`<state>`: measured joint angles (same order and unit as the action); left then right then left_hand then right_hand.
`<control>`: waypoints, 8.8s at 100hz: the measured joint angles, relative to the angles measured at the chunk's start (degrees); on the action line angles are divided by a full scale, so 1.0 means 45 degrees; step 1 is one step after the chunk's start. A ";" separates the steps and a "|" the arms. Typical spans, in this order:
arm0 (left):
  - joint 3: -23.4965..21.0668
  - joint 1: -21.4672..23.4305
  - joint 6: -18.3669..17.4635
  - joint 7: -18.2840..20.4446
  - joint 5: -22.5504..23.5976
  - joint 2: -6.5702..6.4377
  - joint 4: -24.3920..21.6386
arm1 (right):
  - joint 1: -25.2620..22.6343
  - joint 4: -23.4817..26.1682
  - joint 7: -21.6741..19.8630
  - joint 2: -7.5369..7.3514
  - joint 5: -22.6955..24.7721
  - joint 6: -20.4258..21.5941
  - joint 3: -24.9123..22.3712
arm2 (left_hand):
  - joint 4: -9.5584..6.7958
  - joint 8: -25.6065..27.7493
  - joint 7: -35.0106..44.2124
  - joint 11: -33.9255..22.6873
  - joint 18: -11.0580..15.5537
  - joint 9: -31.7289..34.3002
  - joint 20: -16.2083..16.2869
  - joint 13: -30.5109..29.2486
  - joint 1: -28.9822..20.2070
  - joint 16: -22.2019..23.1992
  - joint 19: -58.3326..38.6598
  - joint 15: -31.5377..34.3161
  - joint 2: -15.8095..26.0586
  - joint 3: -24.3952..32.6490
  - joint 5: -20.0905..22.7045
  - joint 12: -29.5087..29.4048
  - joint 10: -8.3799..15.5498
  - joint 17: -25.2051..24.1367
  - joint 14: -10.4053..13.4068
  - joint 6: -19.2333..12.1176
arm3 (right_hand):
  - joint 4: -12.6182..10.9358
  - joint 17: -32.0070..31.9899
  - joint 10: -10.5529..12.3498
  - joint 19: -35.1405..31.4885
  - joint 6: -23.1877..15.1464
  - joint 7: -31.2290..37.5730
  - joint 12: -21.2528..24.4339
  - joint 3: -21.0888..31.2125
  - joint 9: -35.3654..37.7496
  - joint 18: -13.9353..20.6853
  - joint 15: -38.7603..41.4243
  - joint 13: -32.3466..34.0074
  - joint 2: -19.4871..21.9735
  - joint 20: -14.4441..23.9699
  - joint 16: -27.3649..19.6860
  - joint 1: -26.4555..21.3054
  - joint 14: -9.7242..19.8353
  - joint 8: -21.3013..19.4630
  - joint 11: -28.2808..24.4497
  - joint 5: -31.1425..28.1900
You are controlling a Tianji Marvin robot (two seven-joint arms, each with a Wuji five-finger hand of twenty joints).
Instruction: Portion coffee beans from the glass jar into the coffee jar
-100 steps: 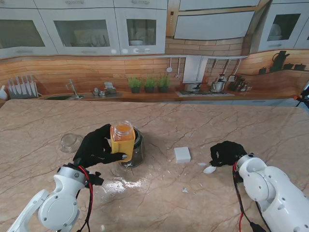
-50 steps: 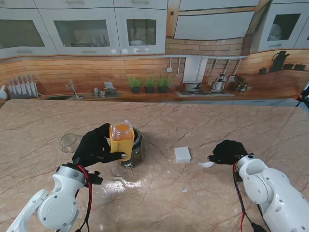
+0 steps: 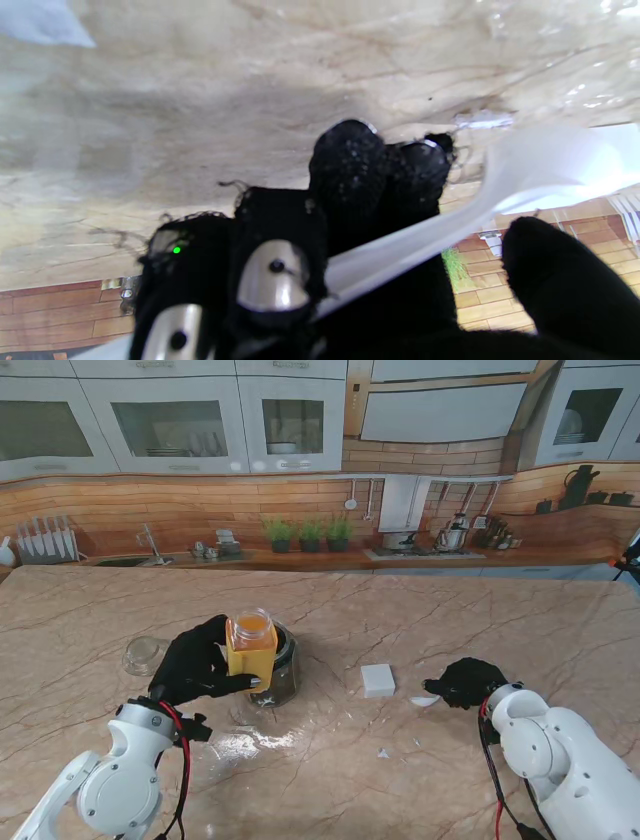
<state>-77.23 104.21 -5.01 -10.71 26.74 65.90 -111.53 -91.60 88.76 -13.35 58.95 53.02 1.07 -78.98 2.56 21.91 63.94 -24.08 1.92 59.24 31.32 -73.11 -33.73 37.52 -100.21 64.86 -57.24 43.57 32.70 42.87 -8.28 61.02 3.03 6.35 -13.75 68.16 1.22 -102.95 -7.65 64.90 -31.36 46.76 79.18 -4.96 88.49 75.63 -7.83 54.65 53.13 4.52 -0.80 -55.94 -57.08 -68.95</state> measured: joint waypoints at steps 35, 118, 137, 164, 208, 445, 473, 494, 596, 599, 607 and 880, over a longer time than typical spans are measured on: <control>-0.0007 0.0004 0.0025 0.0012 -0.0014 0.0000 0.0012 | -0.0033 -0.0148 0.0582 0.0041 -0.0225 0.0470 -0.0080 | 0.0000 0.0000 0.0000 0.0000 -0.0009 0.0000 -0.0016 0.0000 0.0000 0.0001 0.0000 -0.0097 0.0000 0.0000 0.0000 0.0000 0.0000 0.0000 -0.0013 0.0000 | -0.3549 0.0000 -0.0014 -0.0012 -0.0032 0.1906 -0.0135 0.7116 -0.0002 -0.0034 0.0161 -0.0005 0.5840 0.0396 0.0134 0.6865 -0.0024 -0.1029 -0.0004 -0.0019; -0.0106 -0.0005 -0.0006 -0.0106 0.0042 0.0011 0.0119 | 0.0027 -0.0669 0.2554 0.0025 0.1682 0.2629 -0.0292 | 0.0000 0.0000 0.0000 0.0000 -0.0034 0.0000 -0.0023 0.0000 0.0000 0.0006 0.0000 -0.0126 0.0001 0.0000 0.0000 0.0000 0.0000 0.0000 -0.0038 0.0000 | 0.0418 0.0019 0.0187 -0.0007 0.0425 0.0660 -0.1727 0.3518 -0.0231 0.0672 0.0645 -0.0075 -0.5829 0.0489 0.0948 -0.3781 0.0690 0.1900 -0.0384 0.0931; -0.0158 -0.0026 -0.0039 -0.0136 0.0042 0.0014 0.0147 | 0.0030 -0.0794 0.3576 0.0028 0.1839 0.2976 -0.0299 | 0.0000 0.0000 0.0000 0.0000 -0.0035 0.0000 -0.0025 0.0000 0.0000 0.0007 0.0000 -0.0128 0.0001 0.0000 0.0000 0.0000 0.0000 0.0000 -0.0042 0.0000 | 0.0434 0.0019 0.0199 -0.0007 0.0486 0.0649 -0.1967 0.2511 -0.0516 0.0801 0.0611 -0.0126 -0.6307 0.0385 0.0949 -0.4609 0.0761 0.2697 -0.0418 0.1249; -0.0149 -0.0089 -0.0038 -0.0111 0.0166 0.0010 0.0262 | 0.0236 -0.0991 0.4451 0.0277 0.0832 0.3217 -0.0102 | 0.0000 0.0000 0.0000 0.0000 -0.0037 0.0000 -0.0026 0.0000 0.0000 0.0010 0.0000 -0.0129 0.0001 0.0000 0.0000 0.0002 0.0000 0.0000 -0.0044 0.0000 | 0.1077 0.0019 0.0190 0.0000 0.0500 0.0664 -0.1968 0.2624 -0.0540 0.0806 0.0491 -0.0126 -0.6627 0.0175 0.0993 -0.4720 0.0762 0.3026 -0.0418 0.1570; -0.0205 -0.0279 -0.0083 -0.0054 0.0500 -0.0006 0.0498 | 0.1998 -0.0519 0.3086 0.0313 -0.0708 0.3374 0.1091 | 0.0000 0.0000 0.0000 0.0000 -0.0040 0.0000 -0.0027 0.0000 0.0000 0.0010 0.0000 -0.0129 0.0001 0.0000 0.0000 0.0003 0.0000 0.0000 -0.0045 0.0000 | 0.1577 0.0019 0.0189 0.0001 0.0566 0.0679 -0.1968 0.3090 -0.0541 0.0811 0.0475 -0.0126 -0.6954 0.0167 0.1016 -0.4721 0.0762 0.3027 -0.0418 0.1728; -0.0771 -0.0566 0.0078 -0.0636 0.0641 0.0067 0.1452 | 1.2263 -0.4070 0.2695 0.2010 -0.1391 0.2072 1.2238 | 0.0000 0.0000 0.0000 0.0000 -0.0040 0.0001 -0.0027 0.0000 0.0000 0.0012 0.0000 -0.0137 0.0003 0.0000 0.0000 0.0006 0.0000 0.0000 -0.0051 0.0000 | 0.2092 0.0021 0.0502 0.0007 0.0339 0.0828 -0.2142 0.3423 -0.0676 0.1229 0.0388 -0.0130 -0.6585 -0.0119 0.1149 -0.4550 0.1168 0.2564 -0.0497 0.2411; -0.0812 -0.0483 0.0046 -0.0600 0.0641 0.0067 0.1457 | 1.3005 -0.4431 0.2816 0.2295 -0.0806 0.1857 1.3238 | 0.0000 0.0000 0.0000 0.0000 -0.0040 0.0002 -0.0028 0.0000 0.0000 0.0012 0.0000 -0.0137 0.0003 0.0000 0.0000 0.0006 0.0000 0.0000 -0.0051 0.0000 | 0.2089 0.0021 0.0639 0.0007 0.0168 0.0828 -0.2144 0.3419 -0.0680 0.1435 0.0314 -0.0130 -0.6454 -0.0132 0.1211 -0.4406 0.1332 0.2457 -0.0497 0.2519; -0.0879 -0.0412 0.0003 -0.0604 0.0540 0.0071 0.1457 | 1.3609 -0.4691 0.2960 0.2456 -0.0279 0.2150 1.3940 | 0.0000 0.0000 0.0000 0.0000 -0.0040 0.0002 -0.0028 0.0000 0.0000 0.0012 0.0000 -0.0137 0.0003 0.0000 0.0000 0.0006 0.0000 0.0000 -0.0051 0.0000 | 0.2051 0.0021 0.0769 0.0008 -0.0021 0.0828 -0.2147 0.3419 -0.0680 0.1531 0.0303 -0.0127 -0.6445 -0.0135 0.1263 -0.4268 0.1426 0.2258 -0.0497 0.2522; -0.1201 -0.0096 -0.0056 -0.1107 0.0570 0.0161 0.1640 | 1.3656 -0.5843 0.2626 0.3463 -0.2180 0.1654 1.4578 | 0.0000 0.0000 0.0000 0.0000 -0.0040 0.0007 -0.0027 0.0000 0.0000 0.0012 -0.0004 -0.0137 0.0003 0.0000 0.0000 0.0006 0.0000 -0.0001 -0.0051 0.0000 | 0.1937 0.0022 0.0849 0.0009 -0.0137 0.0837 -0.2245 0.3419 -0.0680 0.1627 0.0297 -0.0113 -0.6454 -0.0137 0.1289 -0.4129 0.1536 0.2167 -0.0497 0.2524; -0.1203 -0.0096 -0.0062 -0.1107 0.0570 0.0163 0.1640 | 1.3584 -0.5838 0.2567 0.3472 -0.2334 0.1557 1.4502 | 0.0000 0.0000 0.0000 0.0000 -0.0040 0.0007 -0.0027 0.0000 0.0000 0.0012 -0.0004 -0.0137 0.0002 0.0000 0.0000 0.0006 0.0000 -0.0001 -0.0051 0.0000 | 0.1931 0.0022 0.0849 0.0008 -0.0137 0.0837 -0.2245 0.3419 -0.0680 0.1627 0.0297 -0.0113 -0.6455 -0.0137 0.1291 -0.4129 0.1536 0.2167 -0.0497 0.2524; -0.1208 -0.0096 -0.0078 -0.1107 0.0570 0.0164 0.1642 | 1.3396 -0.5735 0.2405 0.3450 -0.2429 0.1363 1.4295 | 0.0000 0.0000 0.0000 0.0000 -0.0040 0.0007 -0.0027 0.0000 0.0000 0.0012 -0.0005 -0.0137 0.0003 0.0000 0.0000 0.0006 0.0000 -0.0001 -0.0052 0.0000 | 0.1923 0.0023 0.0849 0.0009 -0.0137 0.0837 -0.2245 0.3419 -0.0680 0.1627 0.0297 -0.0113 -0.6455 -0.0137 0.1291 -0.4129 0.1536 0.2167 -0.0497 0.2525; 0.0083 -0.0028 0.1242 0.1469 0.0490 -0.0308 0.0601 | 0.7752 0.0979 0.0127 0.0675 -0.3046 0.3801 0.6523 | -0.0117 -0.0166 -0.0004 -0.0002 -0.0079 0.0293 -0.0029 -0.0080 0.0040 0.0012 -0.0107 0.0611 -0.0002 0.0000 0.0302 0.0384 -0.0172 0.0012 -0.0118 0.0163 | 0.1912 0.0022 0.0851 0.0009 -0.0101 0.0837 -0.2239 0.3549 -0.0680 0.1637 0.0296 -0.0113 -0.6453 -0.0137 0.1307 -0.4131 0.1540 0.2167 -0.0497 0.2535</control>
<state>-76.85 104.08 0.58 -4.10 28.94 64.51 -108.83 -56.71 93.16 -12.78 61.99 39.31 18.18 -49.63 2.03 21.17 63.92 -24.09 1.57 60.56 31.19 -73.47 -33.55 37.57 -100.69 67.61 -57.25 43.57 34.05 44.60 -9.06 61.08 2.50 7.08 -5.15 68.26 5.05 -102.91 -8.11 68.66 -41.44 62.73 76.12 2.41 89.82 75.12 -36.87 54.03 59.01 -14.07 6.13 -46.19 -59.32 -57.54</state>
